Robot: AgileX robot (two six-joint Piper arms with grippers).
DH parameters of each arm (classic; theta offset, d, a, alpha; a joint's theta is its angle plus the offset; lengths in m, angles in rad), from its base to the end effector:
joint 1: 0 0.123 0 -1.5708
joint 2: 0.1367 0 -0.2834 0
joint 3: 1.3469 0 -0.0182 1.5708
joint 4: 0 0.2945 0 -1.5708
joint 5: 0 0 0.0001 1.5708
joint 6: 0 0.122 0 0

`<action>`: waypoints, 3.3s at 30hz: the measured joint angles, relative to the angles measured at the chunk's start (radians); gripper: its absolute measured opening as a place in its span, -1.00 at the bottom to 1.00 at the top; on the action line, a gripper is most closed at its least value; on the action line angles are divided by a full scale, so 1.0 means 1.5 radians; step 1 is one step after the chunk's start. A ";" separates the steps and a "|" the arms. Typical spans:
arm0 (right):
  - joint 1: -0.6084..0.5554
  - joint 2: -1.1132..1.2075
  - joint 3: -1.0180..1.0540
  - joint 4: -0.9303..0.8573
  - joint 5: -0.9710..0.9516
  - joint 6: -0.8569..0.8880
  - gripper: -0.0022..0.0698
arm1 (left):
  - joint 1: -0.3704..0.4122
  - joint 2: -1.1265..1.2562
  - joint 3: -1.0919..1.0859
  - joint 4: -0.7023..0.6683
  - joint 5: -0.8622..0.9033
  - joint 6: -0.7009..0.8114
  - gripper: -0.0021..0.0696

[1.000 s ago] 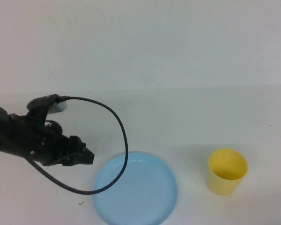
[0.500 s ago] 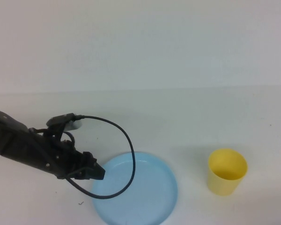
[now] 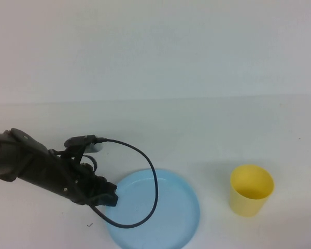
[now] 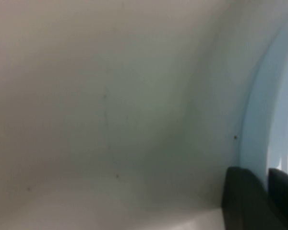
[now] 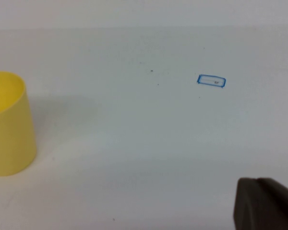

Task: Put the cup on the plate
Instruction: Pick up the plate from the table, then place the plate on the center of the table

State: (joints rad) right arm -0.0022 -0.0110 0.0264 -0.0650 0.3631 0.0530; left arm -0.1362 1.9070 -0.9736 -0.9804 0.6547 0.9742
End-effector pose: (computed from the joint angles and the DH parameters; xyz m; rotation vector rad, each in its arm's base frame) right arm 0.1281 -0.0031 0.1628 0.0108 1.8614 -0.0284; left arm 0.3592 -0.1116 0.0670 0.4485 2.7026 -0.7501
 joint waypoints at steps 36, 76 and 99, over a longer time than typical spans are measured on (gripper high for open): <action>0.000 0.000 0.000 0.000 0.000 0.000 -0.94 | -0.088 0.045 -0.116 -0.010 -0.014 -0.063 -0.92; 0.000 0.000 0.000 0.000 0.000 0.000 -0.94 | -0.088 0.049 -0.116 -0.013 -0.036 -0.024 -0.92; 0.000 0.000 0.000 0.000 0.000 0.000 -0.94 | -0.088 0.083 -0.126 -0.025 -0.019 -0.014 -0.70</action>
State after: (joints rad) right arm -0.0022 -0.0110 0.0264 -0.0650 0.3631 0.0530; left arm -0.2683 2.0312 -1.1626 -1.0177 0.6255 0.9532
